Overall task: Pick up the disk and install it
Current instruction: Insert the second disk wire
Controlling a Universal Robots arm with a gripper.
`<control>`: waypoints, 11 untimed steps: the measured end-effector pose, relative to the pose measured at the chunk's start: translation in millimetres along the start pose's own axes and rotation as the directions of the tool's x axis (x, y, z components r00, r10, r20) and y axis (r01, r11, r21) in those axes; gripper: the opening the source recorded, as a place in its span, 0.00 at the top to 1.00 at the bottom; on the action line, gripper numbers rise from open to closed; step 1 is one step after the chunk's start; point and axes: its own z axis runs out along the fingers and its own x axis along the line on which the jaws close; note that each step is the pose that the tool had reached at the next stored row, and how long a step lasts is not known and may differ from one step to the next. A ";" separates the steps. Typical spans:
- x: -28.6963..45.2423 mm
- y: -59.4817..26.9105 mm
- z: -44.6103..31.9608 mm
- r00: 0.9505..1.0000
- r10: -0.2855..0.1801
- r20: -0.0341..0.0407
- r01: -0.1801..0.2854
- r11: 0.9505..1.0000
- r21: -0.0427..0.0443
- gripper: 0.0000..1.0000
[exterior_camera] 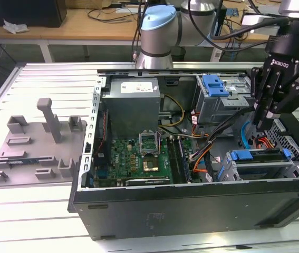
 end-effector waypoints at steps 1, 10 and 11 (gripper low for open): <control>0.0 0.0 0.0 1.000 0.000 0.000 0.000 1.000 0.000 0.70; -0.1 2.9 0.4 1.000 0.025 0.001 -0.025 0.997 0.071 0.70; -0.1 4.7 0.5 1.000 0.027 0.001 -0.027 0.997 0.075 0.70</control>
